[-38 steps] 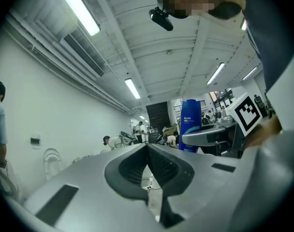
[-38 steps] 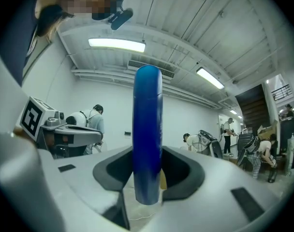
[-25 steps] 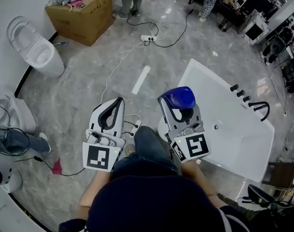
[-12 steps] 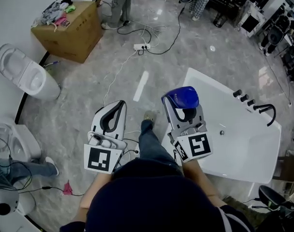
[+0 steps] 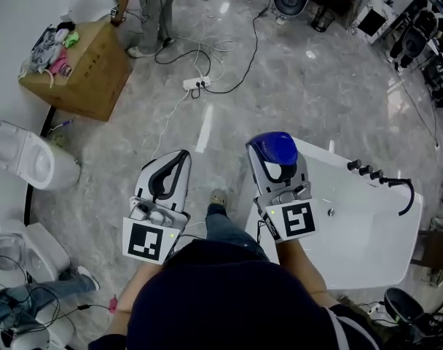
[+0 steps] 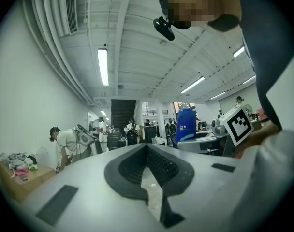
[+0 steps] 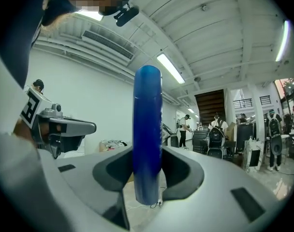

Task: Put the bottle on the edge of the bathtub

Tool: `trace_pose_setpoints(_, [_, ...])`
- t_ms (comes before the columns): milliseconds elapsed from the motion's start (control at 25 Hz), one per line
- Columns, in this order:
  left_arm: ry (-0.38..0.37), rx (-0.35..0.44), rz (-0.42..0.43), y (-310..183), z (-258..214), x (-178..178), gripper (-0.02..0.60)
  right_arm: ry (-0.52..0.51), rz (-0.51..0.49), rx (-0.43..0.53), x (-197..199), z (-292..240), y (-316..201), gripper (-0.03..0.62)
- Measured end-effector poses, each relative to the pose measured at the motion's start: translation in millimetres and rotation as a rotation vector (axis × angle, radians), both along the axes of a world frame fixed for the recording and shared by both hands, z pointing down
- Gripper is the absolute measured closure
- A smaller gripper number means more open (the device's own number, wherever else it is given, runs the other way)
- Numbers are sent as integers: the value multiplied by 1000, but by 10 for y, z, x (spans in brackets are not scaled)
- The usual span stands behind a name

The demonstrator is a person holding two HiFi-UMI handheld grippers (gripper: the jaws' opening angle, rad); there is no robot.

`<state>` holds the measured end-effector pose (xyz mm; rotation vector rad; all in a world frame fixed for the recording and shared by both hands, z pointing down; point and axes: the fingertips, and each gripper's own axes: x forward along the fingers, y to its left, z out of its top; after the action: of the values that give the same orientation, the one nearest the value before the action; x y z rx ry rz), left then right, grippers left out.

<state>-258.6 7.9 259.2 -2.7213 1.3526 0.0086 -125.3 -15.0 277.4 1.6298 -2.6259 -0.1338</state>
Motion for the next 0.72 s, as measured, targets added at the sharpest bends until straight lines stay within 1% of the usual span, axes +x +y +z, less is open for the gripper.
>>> trace_pose_setpoints(120, [3, -7, 23, -562, -8, 186, 557, -1, 21, 2, 201, -12, -508, 418])
trace_pose_setpoints(200, [4, -12, 42, -855, 6, 327, 557, 10, 39, -2, 352, 14, -748, 418])
trace_pose_setpoints(320, [8, -23, 84, -1221, 50, 540, 557, 22, 83, -19, 586, 81, -1009, 418])
trace_pose_setpoints(440, [12, -39, 142, -1515, 119, 748, 557, 29, 149, -38, 828, 141, -1153, 418])
trace_pose_setpoints(560, [12, -48, 238, -1735, 159, 1074, 557, 35, 245, -55, 1156, 199, -1177, 418])
trace_pose_setpoints(720, [9, -61, 392, -2000, 229, 1672, 557, 30, 402, -74, 1660, 282, -1129, 418])
